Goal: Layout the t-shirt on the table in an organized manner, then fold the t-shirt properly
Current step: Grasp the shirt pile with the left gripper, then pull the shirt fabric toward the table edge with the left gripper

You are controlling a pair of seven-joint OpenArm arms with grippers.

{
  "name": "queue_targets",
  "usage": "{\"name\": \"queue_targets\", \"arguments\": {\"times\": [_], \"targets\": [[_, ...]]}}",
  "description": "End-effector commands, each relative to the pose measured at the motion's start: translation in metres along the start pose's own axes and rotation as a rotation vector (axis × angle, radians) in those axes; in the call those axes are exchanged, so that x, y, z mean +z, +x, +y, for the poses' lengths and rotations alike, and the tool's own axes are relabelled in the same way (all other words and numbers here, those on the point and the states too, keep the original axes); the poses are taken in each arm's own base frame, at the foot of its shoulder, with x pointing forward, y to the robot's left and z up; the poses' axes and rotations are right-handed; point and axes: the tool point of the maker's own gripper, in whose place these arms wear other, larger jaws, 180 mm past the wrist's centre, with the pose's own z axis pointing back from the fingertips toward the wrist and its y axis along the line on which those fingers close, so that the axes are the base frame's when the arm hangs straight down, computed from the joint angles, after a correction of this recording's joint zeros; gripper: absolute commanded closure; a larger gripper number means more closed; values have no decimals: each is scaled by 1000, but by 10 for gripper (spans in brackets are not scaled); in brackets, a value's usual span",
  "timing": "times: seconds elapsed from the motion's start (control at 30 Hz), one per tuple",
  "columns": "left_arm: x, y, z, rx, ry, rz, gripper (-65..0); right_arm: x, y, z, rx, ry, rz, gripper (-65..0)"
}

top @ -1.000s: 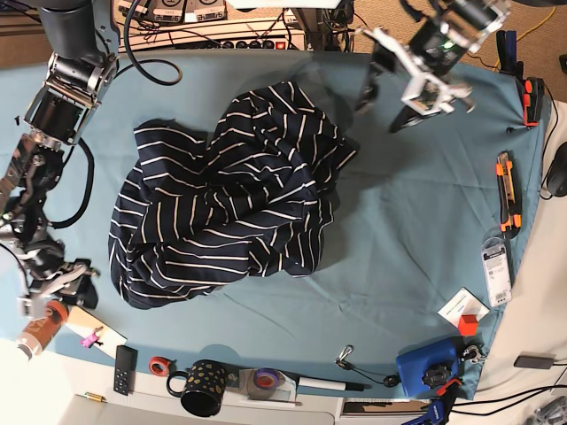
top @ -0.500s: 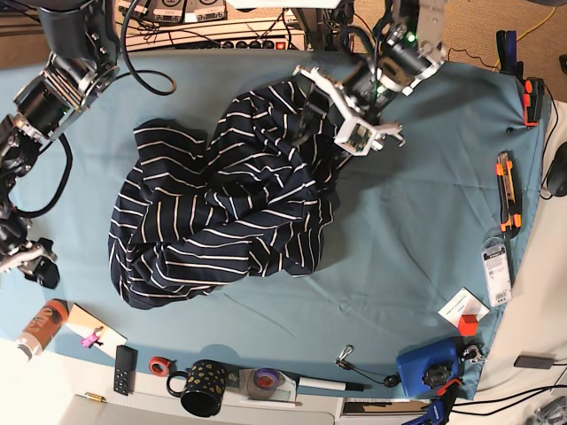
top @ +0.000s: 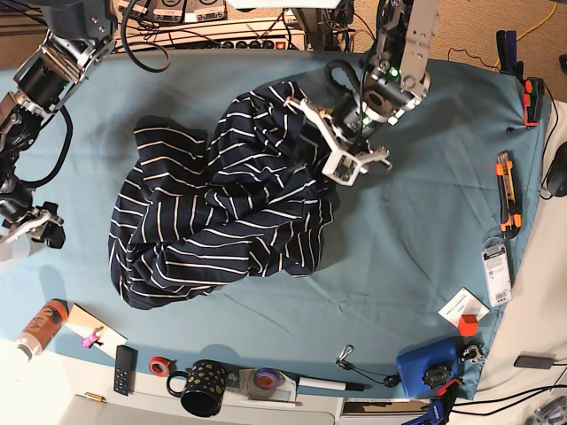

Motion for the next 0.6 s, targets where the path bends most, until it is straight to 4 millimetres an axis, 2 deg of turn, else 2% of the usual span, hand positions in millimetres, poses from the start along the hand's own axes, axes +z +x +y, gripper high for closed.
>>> {"name": "queue_targets", "arguments": {"times": [0.0,0.07,0.1,0.2,0.3,0.5,0.57], "targets": [[-1,21,0,-10,-9,-67,-157,10,23,-4,26,-8,-64,-256],[-5,32,4,-35,-3,-89,-22,10,18,-5,27,-11,-53,-256],[-7,38,8,-65,10,-97,0,9,16,-6,27,-13,-46,-256],[-13,59,28,-215,88,-112,0,9,10,-6,26,-14,-29,-256],[-15,93,55,-329,174,-157,0,9,6,-6,29,-14,-8,-256],[2,191,126,-421,391,-335,0,9,2,-5,52,-4,13,-256],[6,219,152,-442,447,-364,0,9,2,-5,52,-4,14,-256]]}}
